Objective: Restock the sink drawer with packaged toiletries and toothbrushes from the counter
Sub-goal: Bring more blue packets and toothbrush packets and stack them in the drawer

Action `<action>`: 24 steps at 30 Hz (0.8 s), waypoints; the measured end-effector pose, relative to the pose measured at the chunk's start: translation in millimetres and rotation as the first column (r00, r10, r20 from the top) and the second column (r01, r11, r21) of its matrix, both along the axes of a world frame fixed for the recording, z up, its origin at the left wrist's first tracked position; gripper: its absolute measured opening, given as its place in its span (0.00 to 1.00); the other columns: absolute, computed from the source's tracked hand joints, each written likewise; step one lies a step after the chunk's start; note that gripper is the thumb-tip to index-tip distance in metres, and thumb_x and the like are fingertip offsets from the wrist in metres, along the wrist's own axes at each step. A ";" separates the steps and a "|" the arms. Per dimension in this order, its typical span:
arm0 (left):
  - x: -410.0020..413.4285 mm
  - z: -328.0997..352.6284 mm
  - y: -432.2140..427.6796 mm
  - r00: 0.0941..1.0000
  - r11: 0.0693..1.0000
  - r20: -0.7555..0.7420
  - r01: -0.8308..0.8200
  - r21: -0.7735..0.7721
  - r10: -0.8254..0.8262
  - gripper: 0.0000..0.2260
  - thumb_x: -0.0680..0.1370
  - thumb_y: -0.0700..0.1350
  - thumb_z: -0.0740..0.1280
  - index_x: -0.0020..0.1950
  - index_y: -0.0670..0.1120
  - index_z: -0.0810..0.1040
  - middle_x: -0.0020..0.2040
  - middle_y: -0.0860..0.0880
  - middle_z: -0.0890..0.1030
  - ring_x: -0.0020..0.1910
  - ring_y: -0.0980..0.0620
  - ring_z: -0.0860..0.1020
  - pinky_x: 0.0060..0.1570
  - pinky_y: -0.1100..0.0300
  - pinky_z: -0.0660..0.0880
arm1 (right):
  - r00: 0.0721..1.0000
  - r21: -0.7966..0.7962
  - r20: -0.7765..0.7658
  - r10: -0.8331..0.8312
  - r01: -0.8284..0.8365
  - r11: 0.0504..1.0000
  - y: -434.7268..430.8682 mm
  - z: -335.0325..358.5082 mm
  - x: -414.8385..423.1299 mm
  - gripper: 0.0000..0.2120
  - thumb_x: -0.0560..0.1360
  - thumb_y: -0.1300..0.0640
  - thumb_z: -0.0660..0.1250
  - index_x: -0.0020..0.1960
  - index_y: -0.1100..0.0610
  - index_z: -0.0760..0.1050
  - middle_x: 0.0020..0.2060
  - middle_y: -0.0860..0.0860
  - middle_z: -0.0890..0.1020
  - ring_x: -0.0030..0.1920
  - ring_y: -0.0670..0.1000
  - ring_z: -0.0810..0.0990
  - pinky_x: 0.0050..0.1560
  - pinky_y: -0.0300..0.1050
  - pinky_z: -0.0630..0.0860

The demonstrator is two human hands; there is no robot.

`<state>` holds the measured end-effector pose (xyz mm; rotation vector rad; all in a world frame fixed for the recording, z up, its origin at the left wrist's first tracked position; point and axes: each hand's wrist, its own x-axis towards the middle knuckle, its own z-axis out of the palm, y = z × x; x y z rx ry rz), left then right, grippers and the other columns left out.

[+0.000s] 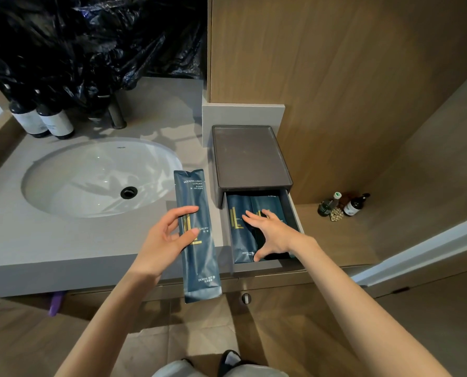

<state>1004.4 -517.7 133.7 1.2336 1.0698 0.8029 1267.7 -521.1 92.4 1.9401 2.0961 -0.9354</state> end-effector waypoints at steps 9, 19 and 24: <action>8.5 2.8 2.7 0.998 0.998 -0.048 0.050 0.025 -0.049 0.16 0.77 0.40 0.69 0.60 0.58 0.76 0.63 0.65 0.73 0.71 0.34 0.61 0.67 0.44 0.67 | 0.999 0.067 0.022 -0.030 0.029 0.997 0.5 -1.5 -10.6 0.53 0.66 0.52 0.78 0.79 0.50 0.47 0.79 0.46 0.50 0.78 0.56 0.43 0.75 0.57 0.50; 32.2 6.8 2.5 0.986 0.991 0.103 0.133 -0.023 -0.130 0.36 0.76 0.31 0.67 0.74 0.62 0.59 0.59 0.47 0.82 0.46 0.55 0.83 0.40 0.65 0.78 | 0.521 0.027 -0.751 -0.405 0.638 0.769 -37.1 53.8 -37.9 0.11 0.76 0.58 0.67 0.58 0.51 0.78 0.49 0.50 0.84 0.45 0.50 0.84 0.50 0.44 0.81; 57.2 0.0 -3.2 0.981 0.983 0.113 0.165 -0.082 -0.155 0.37 0.74 0.30 0.68 0.74 0.60 0.60 0.51 0.53 0.85 0.51 0.51 0.84 0.44 0.59 0.80 | 0.289 -0.176 -0.820 -0.494 0.693 0.699 -53.2 55.3 -40.4 0.04 0.75 0.60 0.69 0.48 0.58 0.82 0.40 0.55 0.85 0.37 0.49 0.83 0.44 0.43 0.83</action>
